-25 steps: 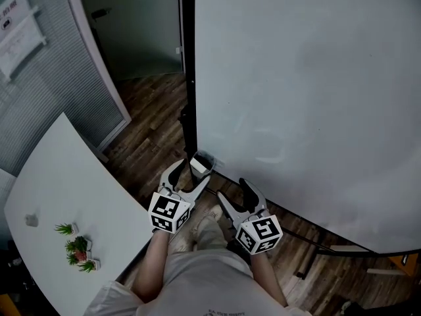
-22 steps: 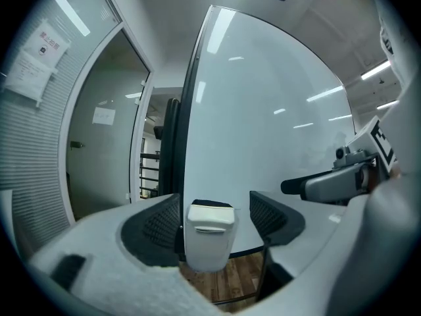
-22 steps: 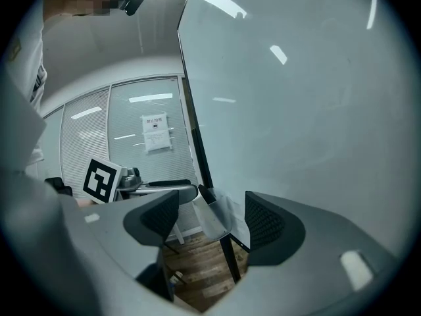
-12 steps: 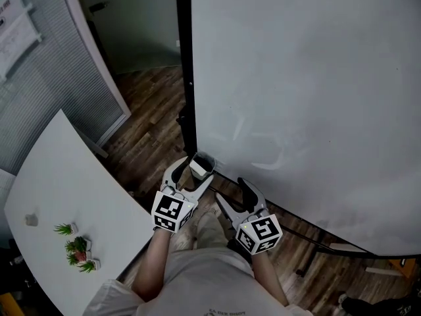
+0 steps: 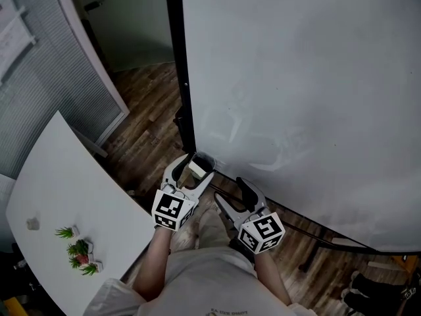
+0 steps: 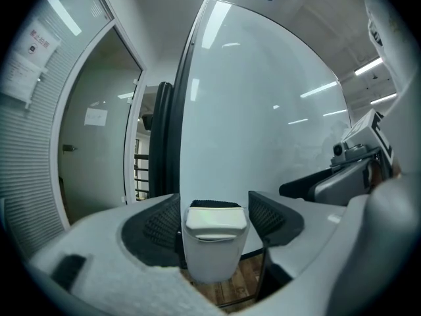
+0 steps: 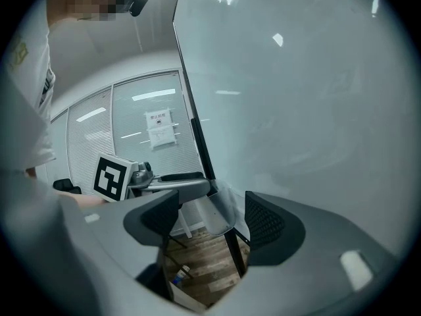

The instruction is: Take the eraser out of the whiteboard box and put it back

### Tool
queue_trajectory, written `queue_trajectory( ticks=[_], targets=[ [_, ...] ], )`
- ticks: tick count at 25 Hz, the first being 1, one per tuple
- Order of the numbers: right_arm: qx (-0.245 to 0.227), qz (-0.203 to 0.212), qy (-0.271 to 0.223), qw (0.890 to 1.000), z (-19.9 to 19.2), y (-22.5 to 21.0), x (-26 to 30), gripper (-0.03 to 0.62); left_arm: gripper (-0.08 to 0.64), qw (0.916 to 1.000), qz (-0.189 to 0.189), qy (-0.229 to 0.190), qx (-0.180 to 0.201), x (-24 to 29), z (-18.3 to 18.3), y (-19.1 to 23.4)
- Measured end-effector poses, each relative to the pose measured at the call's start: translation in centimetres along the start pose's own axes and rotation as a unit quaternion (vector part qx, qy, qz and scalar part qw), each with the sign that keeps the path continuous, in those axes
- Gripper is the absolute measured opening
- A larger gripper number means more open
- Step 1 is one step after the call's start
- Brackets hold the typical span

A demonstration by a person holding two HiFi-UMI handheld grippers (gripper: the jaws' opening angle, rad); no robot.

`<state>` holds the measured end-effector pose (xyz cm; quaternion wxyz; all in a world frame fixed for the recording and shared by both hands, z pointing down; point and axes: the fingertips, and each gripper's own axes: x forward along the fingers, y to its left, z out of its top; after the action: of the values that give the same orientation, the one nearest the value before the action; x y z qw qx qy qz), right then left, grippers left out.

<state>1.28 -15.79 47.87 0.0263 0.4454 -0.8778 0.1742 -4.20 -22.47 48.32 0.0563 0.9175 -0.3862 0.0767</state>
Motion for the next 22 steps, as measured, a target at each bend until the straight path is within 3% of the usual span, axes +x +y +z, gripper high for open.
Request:
queue_trajectory(
  ticks=[9,22],
  targets=[
    [0.004,-0.001,0.008,1.000,-0.4,-0.5,0.3,0.310,0.305,0.9998,-0.017,-0.009,0.004,0.9,-0.3,-0.6],
    [0.007,-0.002,0.014,1.000,-0.6,-0.9,0.3,0.310,0.272,0.9997,-0.002,-0.022,0.014,1.2,0.1,-0.3]
  ],
)
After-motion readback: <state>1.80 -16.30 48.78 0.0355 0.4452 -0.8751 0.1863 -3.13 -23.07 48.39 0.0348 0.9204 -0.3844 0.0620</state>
